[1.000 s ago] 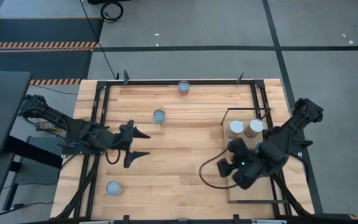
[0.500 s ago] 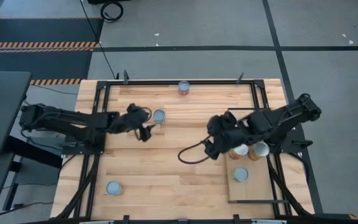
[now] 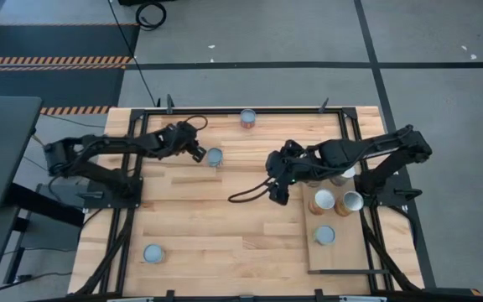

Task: Pick and place cans onto a shelf
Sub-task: Put the canned carrots on the shelf

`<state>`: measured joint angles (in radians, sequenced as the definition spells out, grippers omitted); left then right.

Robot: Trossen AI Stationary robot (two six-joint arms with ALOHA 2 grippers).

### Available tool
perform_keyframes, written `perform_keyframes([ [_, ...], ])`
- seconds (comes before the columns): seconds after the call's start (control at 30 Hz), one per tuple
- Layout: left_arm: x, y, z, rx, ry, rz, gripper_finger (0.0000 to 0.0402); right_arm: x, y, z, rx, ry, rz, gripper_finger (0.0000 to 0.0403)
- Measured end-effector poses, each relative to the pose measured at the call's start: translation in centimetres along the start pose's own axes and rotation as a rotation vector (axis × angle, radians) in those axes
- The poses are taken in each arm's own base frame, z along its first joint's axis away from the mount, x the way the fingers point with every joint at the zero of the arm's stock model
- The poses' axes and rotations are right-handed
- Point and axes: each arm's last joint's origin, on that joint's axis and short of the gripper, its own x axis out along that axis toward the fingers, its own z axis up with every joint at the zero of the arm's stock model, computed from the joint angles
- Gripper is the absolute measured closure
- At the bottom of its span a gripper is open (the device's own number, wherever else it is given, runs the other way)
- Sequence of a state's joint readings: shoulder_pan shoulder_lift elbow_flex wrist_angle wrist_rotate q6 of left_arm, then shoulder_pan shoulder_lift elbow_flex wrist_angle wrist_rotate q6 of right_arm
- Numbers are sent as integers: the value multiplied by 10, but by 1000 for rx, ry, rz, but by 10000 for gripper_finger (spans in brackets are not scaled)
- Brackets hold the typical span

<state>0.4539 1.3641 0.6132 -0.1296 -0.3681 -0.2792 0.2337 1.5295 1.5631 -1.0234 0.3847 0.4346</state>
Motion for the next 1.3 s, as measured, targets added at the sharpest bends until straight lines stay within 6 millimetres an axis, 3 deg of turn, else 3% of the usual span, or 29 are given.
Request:
perform_keyframes([
  [0.23, 24, -12, 1, 47, -24, -113, 392, 0, 1, 0, 0, 6, 20, 48],
  [0.37, 27, -22, -2, 102, -10, -242, 393, 0, 3, -1, -23, 12, 39, 48],
  [0.57, 19, -53, -13, 188, -1, -403, 387, 1, 9, -2, -89, 10, 58, 48],
  [0.77, -6, -96, -23, 285, -95, -587, 395, 13, 21, -5, -144, -24, 113, 48],
  [0.9, -30, -109, -26, 332, -125, -706, 392, 20, 37, -11, -188, -92, 176, 48],
  [1.0, -54, -107, -27, 362, -121, -761, 392, 23, 48, -16, -209, -145, 221, 48],
  [1.17, -99, -98, -13, 344, -279, -868, 391, 36, 58, -24, -197, -220, 264, 48],
  [1.3, -115, -94, -9, 318, -331, -886, 391, 36, 63, -23, -182, -269, 287, 48],
])
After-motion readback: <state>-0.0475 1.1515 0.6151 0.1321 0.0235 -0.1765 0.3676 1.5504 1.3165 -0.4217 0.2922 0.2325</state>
